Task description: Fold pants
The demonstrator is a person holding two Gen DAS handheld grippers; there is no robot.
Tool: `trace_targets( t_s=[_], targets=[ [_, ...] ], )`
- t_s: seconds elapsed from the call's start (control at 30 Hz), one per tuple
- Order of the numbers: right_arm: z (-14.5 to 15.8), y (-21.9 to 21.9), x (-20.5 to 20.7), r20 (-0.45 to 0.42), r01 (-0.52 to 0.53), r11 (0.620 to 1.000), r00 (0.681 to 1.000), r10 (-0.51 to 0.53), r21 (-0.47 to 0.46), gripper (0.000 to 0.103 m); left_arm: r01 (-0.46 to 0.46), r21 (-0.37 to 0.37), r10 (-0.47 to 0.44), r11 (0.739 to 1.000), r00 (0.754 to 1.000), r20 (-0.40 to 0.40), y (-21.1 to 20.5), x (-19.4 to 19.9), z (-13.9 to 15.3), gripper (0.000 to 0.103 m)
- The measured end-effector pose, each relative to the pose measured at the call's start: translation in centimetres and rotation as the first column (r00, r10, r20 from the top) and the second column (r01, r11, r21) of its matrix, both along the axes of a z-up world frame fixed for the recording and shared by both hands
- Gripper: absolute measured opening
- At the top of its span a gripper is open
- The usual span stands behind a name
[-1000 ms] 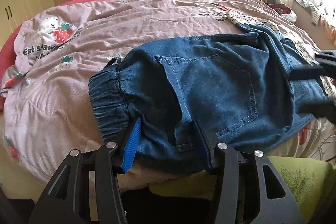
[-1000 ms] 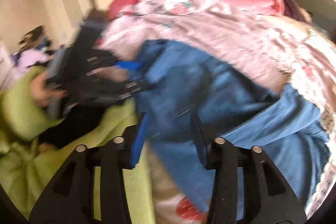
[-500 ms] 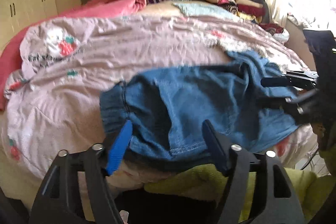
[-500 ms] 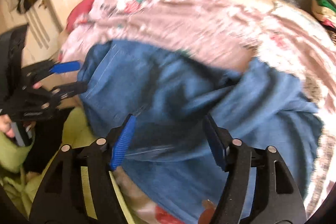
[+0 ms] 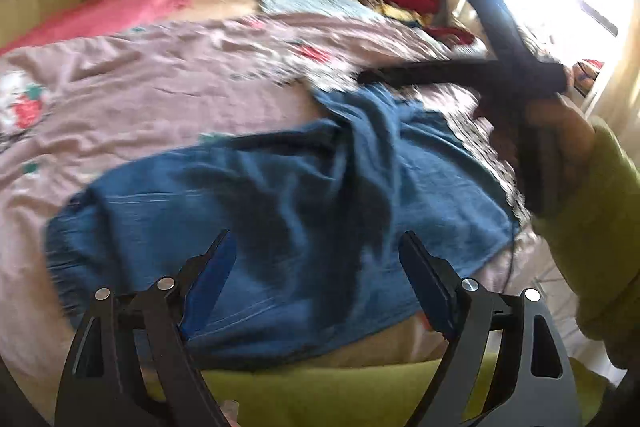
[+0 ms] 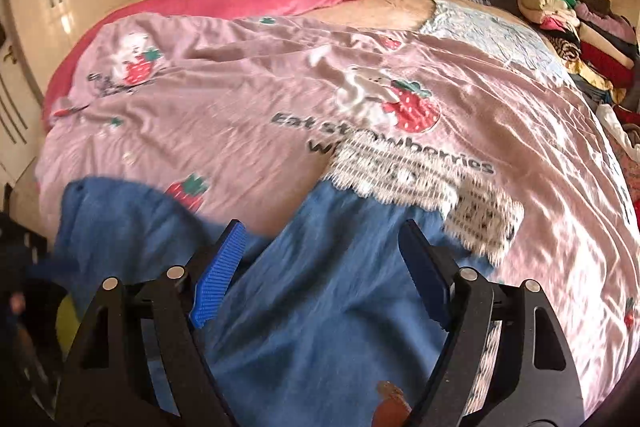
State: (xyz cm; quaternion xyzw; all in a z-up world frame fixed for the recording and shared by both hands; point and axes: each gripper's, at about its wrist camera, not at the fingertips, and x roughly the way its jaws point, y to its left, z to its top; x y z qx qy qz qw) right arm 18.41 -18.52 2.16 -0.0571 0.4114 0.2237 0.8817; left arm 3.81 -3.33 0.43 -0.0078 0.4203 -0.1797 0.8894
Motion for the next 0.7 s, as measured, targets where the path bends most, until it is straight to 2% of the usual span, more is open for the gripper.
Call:
trace_targets(
  t_s=[0.03,0.1,0.17,0.27,0.37,0.47,0.5,0.53,0.57,0.63,0.7],
  targets=[
    [-0.2,0.5,1.1,-0.007,0.01,1.0,1.0,-0.01,-0.007,0.072,0.012,-0.005,-0.012,1.0,1.0,-0.014,-0.5,0.4,-0.4,0.079],
    [-0.6,1.5,2.7,-0.025,0.007,1.0,1.0,-0.008,-0.016,0.072,0.033,-0.019,-0.034,0.999,0.998,-0.051,-1.7,1.3,-1.3,0.07],
    [-1.5,2.8,4.4,-0.045,0.005,0.999,0.999,-0.007,-0.046,0.072,0.048,-0.038,-0.051,0.998,0.996,-0.076,-2.5,2.0,-2.1,0.067],
    [-2.9,4.5,6.6,-0.066,0.015,0.996,0.998,-0.021,-0.089,0.072,0.047,-0.053,-0.052,0.998,0.992,-0.112,-3.2,3.1,-3.5,0.061],
    [-4.6,5.5,8.7,-0.077,0.064,0.986,0.994,-0.077,-0.152,0.072,0.037,-0.046,-0.044,0.998,0.987,-0.153,-3.6,3.9,-5.1,0.05],
    [-6.2,5.5,10.2,-0.088,0.114,0.973,0.987,-0.134,-0.201,0.071,0.048,-0.024,-0.051,0.999,0.988,-0.143,-4.0,3.7,-5.3,0.05],
    [-6.6,5.2,10.6,-0.085,0.125,0.97,0.986,-0.145,-0.207,0.058,0.052,-0.023,-0.054,0.998,0.989,-0.141,-4.0,3.7,-5.3,0.05],
    [-6.7,4.8,10.7,-0.083,0.131,0.97,0.985,-0.151,-0.202,0.04,0.054,-0.024,-0.057,0.998,0.988,-0.14,-4.0,3.6,-5.3,0.05],
    [-6.5,4.2,10.7,-0.08,0.134,0.973,0.985,-0.151,-0.187,0.032,0.056,-0.027,-0.059,0.998,0.988,-0.141,-4.0,3.6,-5.2,0.05],
    [-5.6,2.7,10.5,-0.079,0.147,0.98,0.984,-0.158,-0.133,0.006,0.062,-0.025,-0.065,0.998,0.989,-0.135,-4.0,3.6,-5.1,0.05],
    [-4.6,1.3,10.1,-0.066,0.155,0.984,0.985,-0.161,-0.088,0.005,0.067,-0.022,-0.069,0.998,0.989,-0.128,-4.1,3.6,-5.0,0.05]
  ],
)
